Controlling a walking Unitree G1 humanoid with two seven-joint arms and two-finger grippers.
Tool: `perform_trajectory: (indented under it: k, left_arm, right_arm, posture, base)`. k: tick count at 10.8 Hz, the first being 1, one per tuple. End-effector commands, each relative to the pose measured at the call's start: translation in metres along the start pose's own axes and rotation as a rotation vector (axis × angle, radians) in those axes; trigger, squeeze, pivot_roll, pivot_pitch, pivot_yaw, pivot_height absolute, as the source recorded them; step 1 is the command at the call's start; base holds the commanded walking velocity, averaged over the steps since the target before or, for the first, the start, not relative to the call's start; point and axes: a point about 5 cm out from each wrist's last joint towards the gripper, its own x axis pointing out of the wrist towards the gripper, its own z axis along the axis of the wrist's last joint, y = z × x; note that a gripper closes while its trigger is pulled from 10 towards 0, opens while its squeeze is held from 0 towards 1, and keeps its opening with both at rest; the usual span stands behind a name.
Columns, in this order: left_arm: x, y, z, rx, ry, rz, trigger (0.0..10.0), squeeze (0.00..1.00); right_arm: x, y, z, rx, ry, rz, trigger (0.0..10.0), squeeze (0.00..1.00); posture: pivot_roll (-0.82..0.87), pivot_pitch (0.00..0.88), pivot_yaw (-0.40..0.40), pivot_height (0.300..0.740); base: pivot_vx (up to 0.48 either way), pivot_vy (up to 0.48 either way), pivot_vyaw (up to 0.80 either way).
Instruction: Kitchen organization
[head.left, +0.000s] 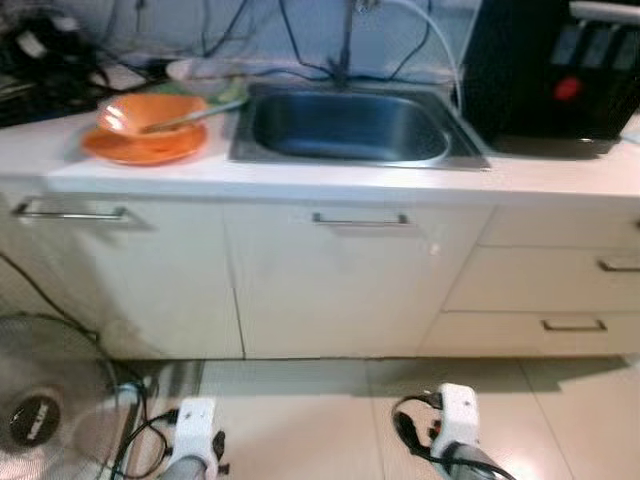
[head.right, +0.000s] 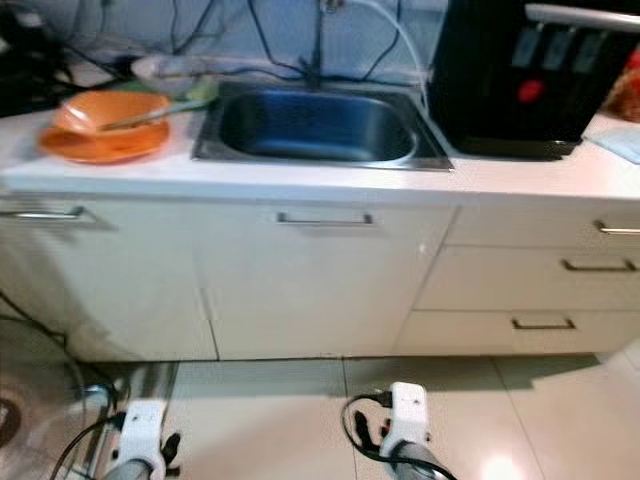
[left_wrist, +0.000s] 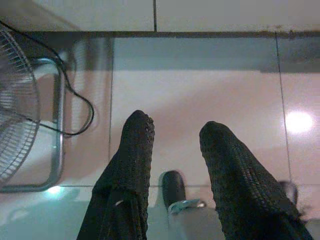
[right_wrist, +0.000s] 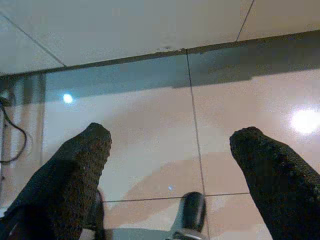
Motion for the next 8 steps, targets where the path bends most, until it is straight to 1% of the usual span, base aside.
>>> perform_trajectory:
  k: [1, 6, 7, 8]
  left_arm:
    - [-0.0007, 0.0035, -0.0032, 0.004, 0.013, 0.015, 10.0, 0.00]
    - [-0.0011, 0.0053, -0.0047, 0.008, 0.016, 0.018, 10.0, 0.00]
    - [-0.0012, 0.0059, -0.0048, 0.006, 0.016, 0.026, 10.0, 0.00]
    - [-0.0010, 0.0046, -0.0031, 0.005, 0.002, 0.020, 10.0, 0.00]
  right_arm:
    - [0.0023, 0.0039, 0.0066, -0.002, -0.017, 0.013, 10.0, 0.00]
    - [0.0024, 0.0052, 0.0058, -0.005, -0.015, 0.013, 10.0, 0.00]
    - [0.0024, 0.0053, 0.0058, -0.003, -0.016, 0.013, 10.0, 0.00]
    - [0.0023, 0.0050, 0.0056, -0.003, -0.015, 0.013, 10.0, 0.00]
  posture:
    - [0.18, 0.016, -0.039, 0.725]
    - [0.18, 0.018, -0.037, 0.725]
    - [0.18, 0.017, -0.036, 0.725]
    - [0.18, 0.017, -0.036, 0.725]
  base:
    - [0.469, 0.000, 0.00]
    - [0.469, 0.000, 0.00]
    - [0.259, 0.000, 0.00]
    - [0.000, 0.000, 0.00]
